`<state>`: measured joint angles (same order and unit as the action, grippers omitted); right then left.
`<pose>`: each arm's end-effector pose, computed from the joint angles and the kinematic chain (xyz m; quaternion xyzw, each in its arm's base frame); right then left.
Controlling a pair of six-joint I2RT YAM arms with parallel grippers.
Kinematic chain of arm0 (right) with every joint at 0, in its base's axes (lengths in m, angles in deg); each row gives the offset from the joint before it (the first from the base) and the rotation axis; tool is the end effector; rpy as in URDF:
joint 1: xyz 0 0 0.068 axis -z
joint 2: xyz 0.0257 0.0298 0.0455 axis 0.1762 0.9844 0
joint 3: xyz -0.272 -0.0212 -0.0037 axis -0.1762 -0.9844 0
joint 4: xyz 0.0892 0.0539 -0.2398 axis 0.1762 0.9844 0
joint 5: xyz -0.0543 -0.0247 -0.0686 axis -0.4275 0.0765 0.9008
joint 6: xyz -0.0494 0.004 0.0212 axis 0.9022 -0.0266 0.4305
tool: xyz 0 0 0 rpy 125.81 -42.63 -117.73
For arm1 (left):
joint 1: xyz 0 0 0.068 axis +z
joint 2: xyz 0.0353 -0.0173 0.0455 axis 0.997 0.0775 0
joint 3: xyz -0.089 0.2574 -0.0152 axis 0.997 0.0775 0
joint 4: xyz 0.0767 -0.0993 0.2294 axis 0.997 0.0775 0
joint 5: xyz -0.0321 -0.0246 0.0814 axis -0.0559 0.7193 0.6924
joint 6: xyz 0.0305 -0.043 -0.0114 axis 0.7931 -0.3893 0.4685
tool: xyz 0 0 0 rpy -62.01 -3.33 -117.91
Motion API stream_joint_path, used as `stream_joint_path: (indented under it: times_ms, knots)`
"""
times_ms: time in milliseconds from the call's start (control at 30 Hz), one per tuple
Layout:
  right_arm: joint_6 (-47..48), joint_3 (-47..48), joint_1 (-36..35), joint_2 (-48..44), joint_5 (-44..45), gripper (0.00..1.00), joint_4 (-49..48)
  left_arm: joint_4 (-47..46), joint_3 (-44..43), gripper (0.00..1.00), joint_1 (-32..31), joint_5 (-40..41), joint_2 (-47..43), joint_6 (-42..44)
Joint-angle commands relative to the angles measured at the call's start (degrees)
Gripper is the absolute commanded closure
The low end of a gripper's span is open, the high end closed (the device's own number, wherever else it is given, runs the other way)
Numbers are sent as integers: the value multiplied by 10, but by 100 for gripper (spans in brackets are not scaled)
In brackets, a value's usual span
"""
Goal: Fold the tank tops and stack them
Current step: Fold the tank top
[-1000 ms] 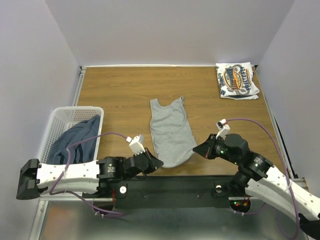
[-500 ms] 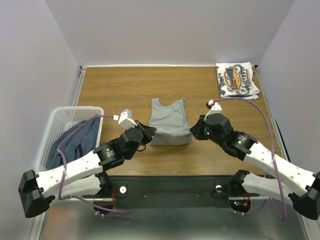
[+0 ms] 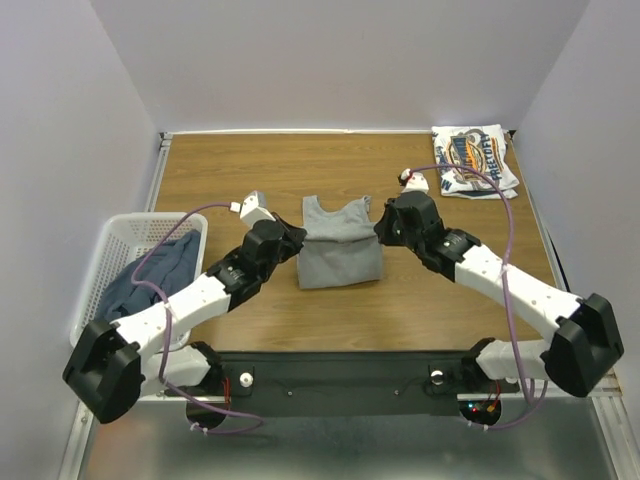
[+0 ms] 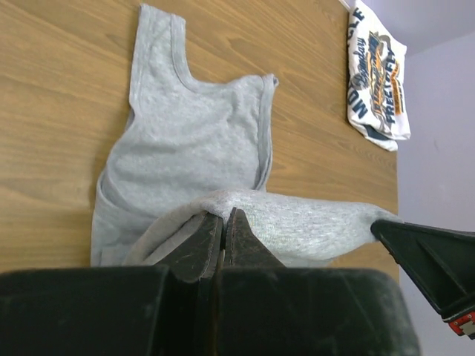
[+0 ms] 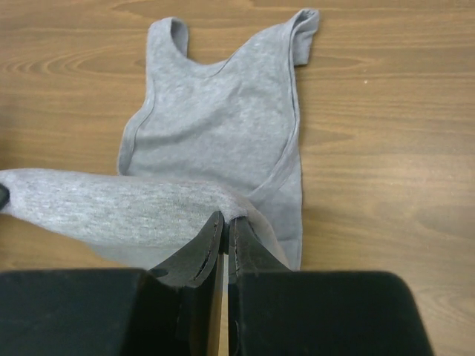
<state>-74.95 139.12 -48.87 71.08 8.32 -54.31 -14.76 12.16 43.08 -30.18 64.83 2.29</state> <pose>0.2203 0.1640 0.2878 0.0006 0.8684 0.1709 0.4655 0.1884 -0.1565 0.2651 -0.1733 0.7748 -0.3490 0.4978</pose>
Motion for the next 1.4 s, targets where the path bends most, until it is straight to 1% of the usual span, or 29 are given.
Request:
stream_joint_path:
  times_ms: [0,67,100,133,267,300,333,367,433,500,533,567,600,633,667,700,733,767,833,867,933,967,1033,1067,1167,1200,1233,1333,1367]
  knots:
    - [18,38,47,46,-42,99,-69,-84,-47,100,54,-42,45,37]
    - [23,67,62,77,-57,99,-78,-114,-61,100,79,-74,93,42]
    - [25,82,75,119,-62,99,-86,-125,-69,100,93,-88,112,50]
    - [29,94,80,141,-69,99,-90,-131,-95,100,120,-107,157,54]
    - [28,172,122,270,-108,99,-100,-155,-182,100,172,-177,297,82]
    - [26,198,135,315,-114,96,-105,-160,-218,100,180,-188,327,86]
    - [22,215,140,316,-118,93,-104,-170,-232,100,189,-211,356,86]
    - [21,228,143,350,-120,85,-105,-184,-247,100,205,-262,410,86]
    - [20,261,150,382,-111,71,-103,-202,-279,94,215,-288,460,72]
    - [23,276,155,391,-105,64,-103,-227,-290,89,222,-302,472,70]
    - [25,289,155,393,-95,58,-103,-228,-302,84,223,-299,474,76]
    - [31,298,156,398,-88,57,-103,-224,-310,83,224,-297,478,81]
    - [34,303,156,399,-84,57,-103,-219,-324,75,226,-294,479,84]
    - [38,310,156,398,-80,51,-103,-212,-332,66,228,-296,481,92]
    - [38,311,157,396,-77,48,-101,-203,-340,41,230,-298,481,99]
    - [35,310,157,389,-75,44,-100,-187,-347,22,231,-296,480,106]
    - [31,306,157,383,-70,36,-99,-181,-349,19,233,-291,470,112]
    - [29,295,157,375,-65,34,-100,-180,-345,19,235,-285,462,119]
    - [29,286,157,356,-57,33,-96,-175,-331,19,239,-274,444,120]
    - [28,282,157,352,-62,36,-93,-173,-325,18,240,-258,424,121]
    - [32,268,153,342,-79,52,-92,-155,-310,19,240,-224,391,125]
    - [35,265,150,344,-82,56,-92,-146,-305,21,239,-215,382,124]
    - [38,272,141,363,-93,67,-92,-114,-293,33,234,-199,366,115]
    - [42,277,138,372,-100,69,-92,-102,-288,38,222,-170,354,112]
    - [38,298,133,411,-110,73,-91,-98,-270,60,191,-151,350,110]
    - [36,305,133,420,-114,74,-91,-97,-271,68,188,-150,357,107]
    - [35,319,133,429,-116,74,-91,-100,-272,80,188,-156,367,101]
    - [35,343,133,465,-122,75,-90,-111,-291,95,188,-180,418,100]
    - [38,357,133,472,-115,75,-91,-117,-307,95,188,-191,443,108]
